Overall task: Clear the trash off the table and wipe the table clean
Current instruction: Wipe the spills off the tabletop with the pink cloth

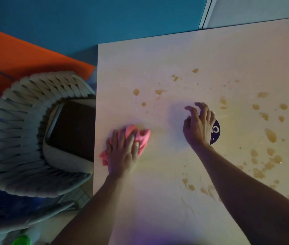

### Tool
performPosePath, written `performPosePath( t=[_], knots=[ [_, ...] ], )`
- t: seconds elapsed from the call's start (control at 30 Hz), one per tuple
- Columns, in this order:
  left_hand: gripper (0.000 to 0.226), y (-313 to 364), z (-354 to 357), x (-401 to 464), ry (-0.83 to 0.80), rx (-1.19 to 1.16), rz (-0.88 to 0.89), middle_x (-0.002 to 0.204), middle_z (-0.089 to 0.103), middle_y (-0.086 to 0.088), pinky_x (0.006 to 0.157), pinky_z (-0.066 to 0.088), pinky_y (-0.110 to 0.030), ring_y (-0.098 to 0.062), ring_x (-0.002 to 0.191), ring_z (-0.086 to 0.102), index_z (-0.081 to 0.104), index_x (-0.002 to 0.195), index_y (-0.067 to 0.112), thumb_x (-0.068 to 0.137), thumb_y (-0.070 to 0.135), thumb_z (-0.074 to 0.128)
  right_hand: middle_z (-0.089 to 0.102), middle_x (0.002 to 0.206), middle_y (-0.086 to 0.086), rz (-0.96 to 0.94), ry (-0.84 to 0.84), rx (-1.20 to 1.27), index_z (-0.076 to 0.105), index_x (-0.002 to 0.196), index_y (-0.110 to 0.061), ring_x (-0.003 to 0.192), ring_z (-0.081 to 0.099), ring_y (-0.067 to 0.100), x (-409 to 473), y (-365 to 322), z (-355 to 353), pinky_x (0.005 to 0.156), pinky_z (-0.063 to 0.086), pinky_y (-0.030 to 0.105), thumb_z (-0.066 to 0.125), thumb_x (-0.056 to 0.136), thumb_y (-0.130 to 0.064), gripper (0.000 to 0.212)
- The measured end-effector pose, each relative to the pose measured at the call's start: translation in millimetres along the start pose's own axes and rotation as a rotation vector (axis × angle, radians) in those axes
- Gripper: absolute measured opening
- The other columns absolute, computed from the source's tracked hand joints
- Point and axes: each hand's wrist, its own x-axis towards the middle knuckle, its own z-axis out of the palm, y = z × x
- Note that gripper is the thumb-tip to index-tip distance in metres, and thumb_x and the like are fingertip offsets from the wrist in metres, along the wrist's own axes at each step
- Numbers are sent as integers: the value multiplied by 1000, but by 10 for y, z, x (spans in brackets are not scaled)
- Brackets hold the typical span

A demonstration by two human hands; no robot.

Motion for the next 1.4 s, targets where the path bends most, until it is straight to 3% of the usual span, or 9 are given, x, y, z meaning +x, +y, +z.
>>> performPosePath(
  t=[0.23, 0.3, 0.4, 0.63, 0.8, 1.0, 1.2, 1.4],
  knots=[
    [47, -188, -5, 700, 78, -35, -302, 155, 40, -16, 113, 30, -64, -46, 144, 33, 40, 148, 29, 105, 47, 34, 51, 134, 12, 13, -30, -103, 58, 123, -16, 139, 37, 32, 210, 64, 202, 115, 23, 53, 50, 89, -14, 35],
    [49, -138, 10, 1041, 82, -90, -422, 160, 33, -14, 114, 24, -66, -46, 146, 27, 36, 150, 31, 105, 48, 31, 50, 134, 12, 13, -28, -116, 58, 123, -16, 139, 36, 33, 243, 71, 240, 116, 22, 52, 49, 89, -15, 35],
    [51, -14, -36, 1466, 91, -131, -464, 164, 25, -12, 117, 16, -64, -47, 149, 20, 32, 153, 32, 105, 49, 29, 50, 135, 13, 13, -21, -126, 57, 124, -16, 140, 35, 33, 243, 54, 237, 116, 21, 52, 50, 89, -16, 36],
    [46, 795, 109, 2024, 152, -123, -243, 153, 46, -16, 112, 30, -65, -49, 141, 38, 55, 141, 27, 102, 44, 38, 49, 137, 11, 38, -42, -108, 57, 125, -19, 142, 33, 33, 280, 69, 254, 118, 19, 52, 49, 89, -17, 37],
    [43, 1333, 123, 1679, 180, -111, 52, 153, 47, -11, 111, 32, -58, -46, 140, 40, 52, 145, 30, 104, 39, 42, 50, 136, 12, 39, -30, -78, 58, 126, -18, 140, 35, 33, 273, 87, 254, 117, 21, 53, 50, 87, -18, 40],
    [43, 906, 47, 1087, 105, -14, 338, 157, 42, -5, 113, 30, -55, -39, 144, 36, 49, 147, 34, 107, 45, 40, 53, 134, 12, 17, 2, -71, 60, 123, -17, 138, 39, 33, 261, 113, 232, 116, 24, 54, 50, 86, -19, 38],
    [45, 77, -37, 1151, 98, 7, 148, 155, 44, -9, 111, 32, -56, -41, 143, 37, 47, 148, 33, 106, 48, 39, 53, 135, 11, 31, 11, -70, 61, 122, -17, 138, 39, 32, 254, 74, 239, 116, 24, 53, 49, 86, -14, 38],
    [48, 188, 41, 1854, 151, -10, -231, 154, 44, -14, 111, 30, -62, -45, 144, 35, 50, 144, 27, 104, 49, 34, 55, 134, 11, 44, 23, -40, 63, 121, -17, 138, 41, 32, 265, 88, 245, 116, 24, 53, 49, 85, -14, 39]
  ],
)
